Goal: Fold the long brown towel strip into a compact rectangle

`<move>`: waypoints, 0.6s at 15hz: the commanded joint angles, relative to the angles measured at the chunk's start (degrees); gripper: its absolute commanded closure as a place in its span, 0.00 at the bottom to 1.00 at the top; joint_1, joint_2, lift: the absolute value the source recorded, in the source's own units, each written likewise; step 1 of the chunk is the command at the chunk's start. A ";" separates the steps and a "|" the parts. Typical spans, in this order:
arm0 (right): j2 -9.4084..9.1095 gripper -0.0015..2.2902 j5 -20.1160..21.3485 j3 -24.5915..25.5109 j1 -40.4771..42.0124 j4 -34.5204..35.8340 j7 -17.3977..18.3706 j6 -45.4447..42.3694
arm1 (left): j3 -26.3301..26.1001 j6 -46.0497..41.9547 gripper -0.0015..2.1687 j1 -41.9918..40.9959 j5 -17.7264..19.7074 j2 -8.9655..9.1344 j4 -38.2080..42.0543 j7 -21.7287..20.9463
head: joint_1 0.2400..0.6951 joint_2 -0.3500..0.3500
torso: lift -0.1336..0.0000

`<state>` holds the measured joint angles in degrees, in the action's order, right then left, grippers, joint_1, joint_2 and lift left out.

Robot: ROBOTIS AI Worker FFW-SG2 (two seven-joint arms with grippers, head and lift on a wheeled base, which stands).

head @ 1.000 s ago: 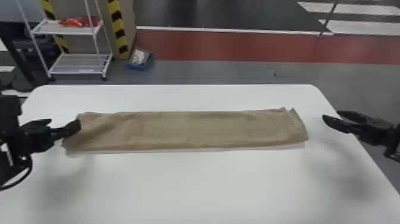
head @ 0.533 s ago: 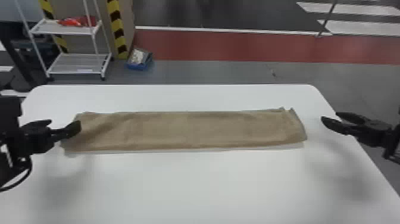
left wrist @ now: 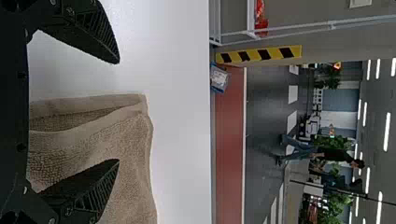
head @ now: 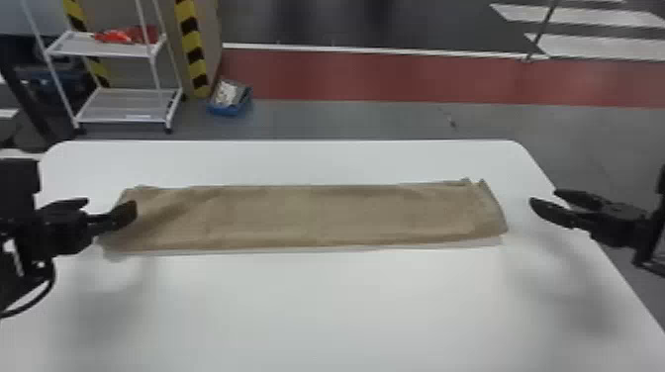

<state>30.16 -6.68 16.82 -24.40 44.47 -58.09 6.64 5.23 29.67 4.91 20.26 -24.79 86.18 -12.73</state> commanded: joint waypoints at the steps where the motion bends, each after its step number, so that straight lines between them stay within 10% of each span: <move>1: 0.16 0.09 0.00 0.05 0.32 0.09 0.00 -0.18 | -0.57 0.00 0.08 0.89 -1.36 0.00 -0.48 0.07 | 1.00 0.38 | 0.04; 9: 0.16 0.09 -0.62 0.23 0.58 0.09 0.35 -0.18 | -2.51 3.34 0.15 1.07 -4.53 -0.08 -0.75 -0.81 | 1.00 0.36 | 0.04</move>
<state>30.40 -6.90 17.05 -23.82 44.56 -57.68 6.29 2.66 32.49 5.98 15.30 -24.79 85.38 -13.32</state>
